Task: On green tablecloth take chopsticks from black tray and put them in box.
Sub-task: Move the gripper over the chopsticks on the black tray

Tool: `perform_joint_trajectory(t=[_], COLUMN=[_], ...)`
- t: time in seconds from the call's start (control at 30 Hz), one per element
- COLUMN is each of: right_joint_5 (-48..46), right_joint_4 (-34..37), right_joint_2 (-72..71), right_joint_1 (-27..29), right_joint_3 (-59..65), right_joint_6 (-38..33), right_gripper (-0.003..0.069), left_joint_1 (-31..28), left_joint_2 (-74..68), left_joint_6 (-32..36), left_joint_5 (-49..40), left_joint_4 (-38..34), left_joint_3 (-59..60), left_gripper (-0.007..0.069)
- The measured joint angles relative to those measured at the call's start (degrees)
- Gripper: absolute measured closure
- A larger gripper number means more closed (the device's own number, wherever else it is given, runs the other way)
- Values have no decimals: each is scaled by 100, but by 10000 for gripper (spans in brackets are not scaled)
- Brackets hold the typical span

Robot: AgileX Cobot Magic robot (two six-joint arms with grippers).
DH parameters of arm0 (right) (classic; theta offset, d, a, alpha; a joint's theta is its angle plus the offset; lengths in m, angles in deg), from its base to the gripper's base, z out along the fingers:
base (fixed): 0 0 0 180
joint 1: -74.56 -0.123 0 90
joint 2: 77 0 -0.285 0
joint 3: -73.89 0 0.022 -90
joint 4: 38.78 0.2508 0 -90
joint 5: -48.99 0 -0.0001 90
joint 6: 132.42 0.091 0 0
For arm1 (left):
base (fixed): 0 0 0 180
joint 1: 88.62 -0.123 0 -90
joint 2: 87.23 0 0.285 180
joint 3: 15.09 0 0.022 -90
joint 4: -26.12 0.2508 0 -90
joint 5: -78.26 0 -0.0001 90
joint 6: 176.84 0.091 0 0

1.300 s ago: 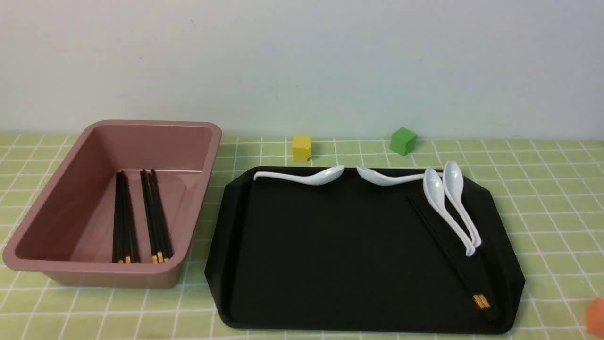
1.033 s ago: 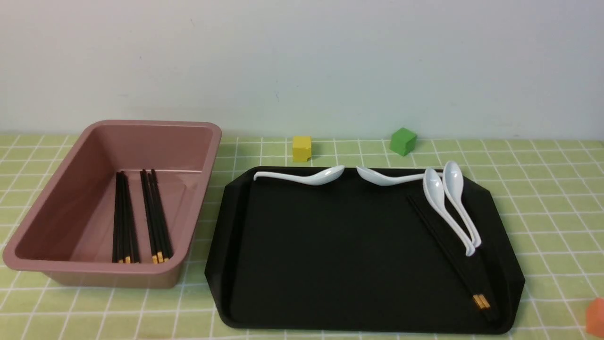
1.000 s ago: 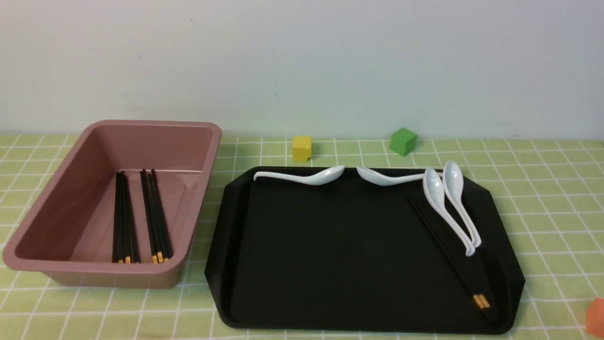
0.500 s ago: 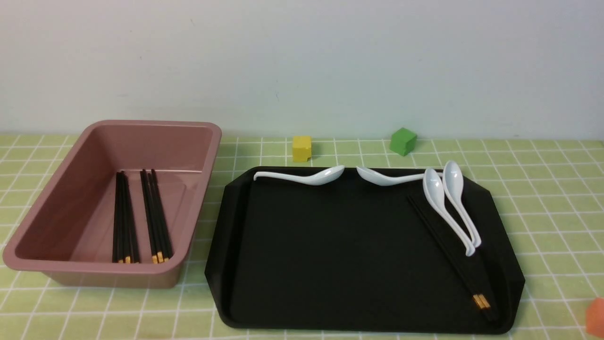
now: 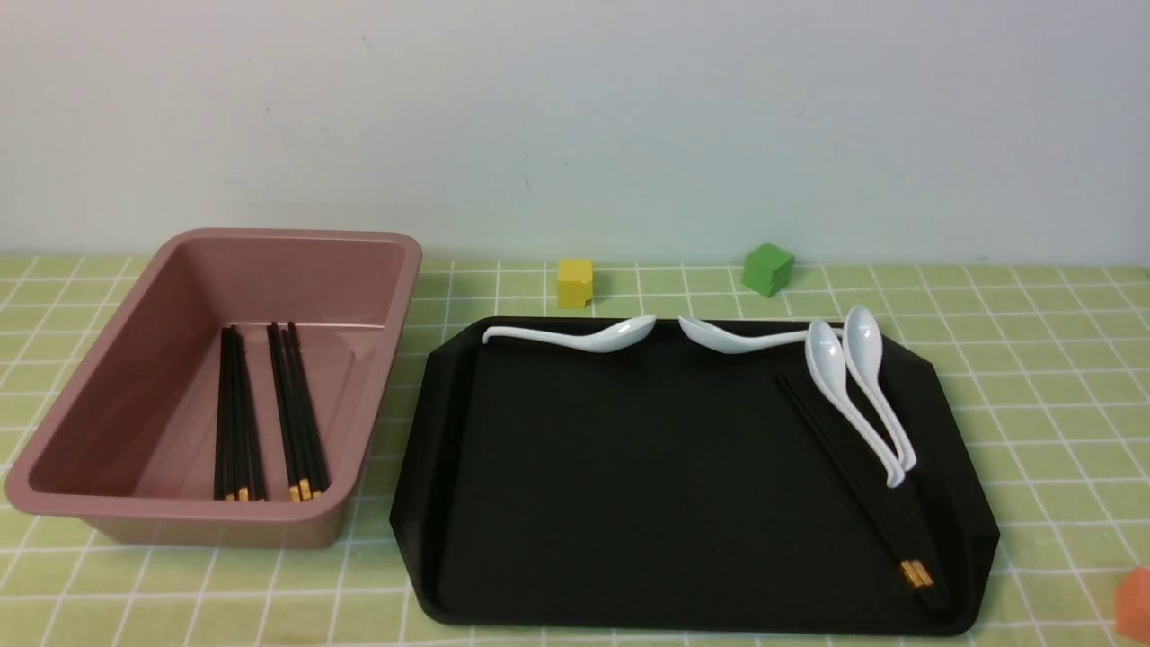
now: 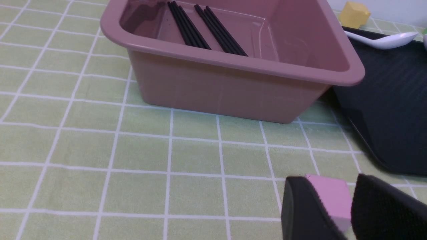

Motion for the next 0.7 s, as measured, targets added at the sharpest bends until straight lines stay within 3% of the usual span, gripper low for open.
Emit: perform_joint_trajectory(t=[0.7], right_joint_5=[-2], right_joint_4=[0], right_joint_2=[0], right_joint_1=[0], right_joint_3=[0], right_joint_6=[0], right_gripper=[430], left_joint_1=[0], left_joint_2=[0], left_joint_6=[0], left_joint_5=[0], left_joint_4=[0], left_joint_3=[0], left_gripper=[386])
